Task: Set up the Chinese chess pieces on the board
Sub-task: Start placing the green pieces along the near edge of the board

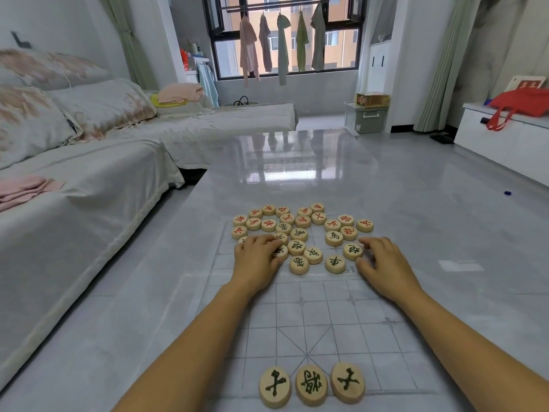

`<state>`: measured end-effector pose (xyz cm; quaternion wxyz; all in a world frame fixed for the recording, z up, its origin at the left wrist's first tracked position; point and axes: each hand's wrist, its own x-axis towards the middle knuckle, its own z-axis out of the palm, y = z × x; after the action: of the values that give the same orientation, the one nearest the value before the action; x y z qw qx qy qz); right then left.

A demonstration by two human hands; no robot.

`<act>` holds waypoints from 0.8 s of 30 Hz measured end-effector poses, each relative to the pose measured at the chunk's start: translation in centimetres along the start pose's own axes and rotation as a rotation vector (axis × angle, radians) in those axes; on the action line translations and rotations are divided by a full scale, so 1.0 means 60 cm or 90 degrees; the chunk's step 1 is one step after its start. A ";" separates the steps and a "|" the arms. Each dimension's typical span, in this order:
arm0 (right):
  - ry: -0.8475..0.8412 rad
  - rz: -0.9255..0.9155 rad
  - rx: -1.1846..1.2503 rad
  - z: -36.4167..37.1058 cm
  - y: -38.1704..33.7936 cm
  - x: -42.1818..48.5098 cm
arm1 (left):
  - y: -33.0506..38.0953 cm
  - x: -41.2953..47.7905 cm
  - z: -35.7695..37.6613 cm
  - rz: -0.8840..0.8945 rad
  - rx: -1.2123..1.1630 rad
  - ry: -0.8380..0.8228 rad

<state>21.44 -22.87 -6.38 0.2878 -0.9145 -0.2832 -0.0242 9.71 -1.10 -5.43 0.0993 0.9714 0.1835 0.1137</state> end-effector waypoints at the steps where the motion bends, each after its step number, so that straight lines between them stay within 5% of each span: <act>1: 0.000 0.002 0.005 0.000 0.000 0.000 | -0.001 -0.003 0.000 0.001 0.002 0.011; 9: -0.015 -0.043 -0.027 -0.002 -0.001 -0.006 | -0.025 -0.060 -0.008 0.052 -0.032 0.043; 24: -0.021 -0.055 0.097 -0.009 -0.001 -0.011 | -0.059 -0.103 -0.023 -0.089 -0.300 0.052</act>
<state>20.90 -23.44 -6.04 0.3503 -0.8772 -0.3282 0.0003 2.59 0.01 -6.08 0.3235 0.9009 0.2225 0.1851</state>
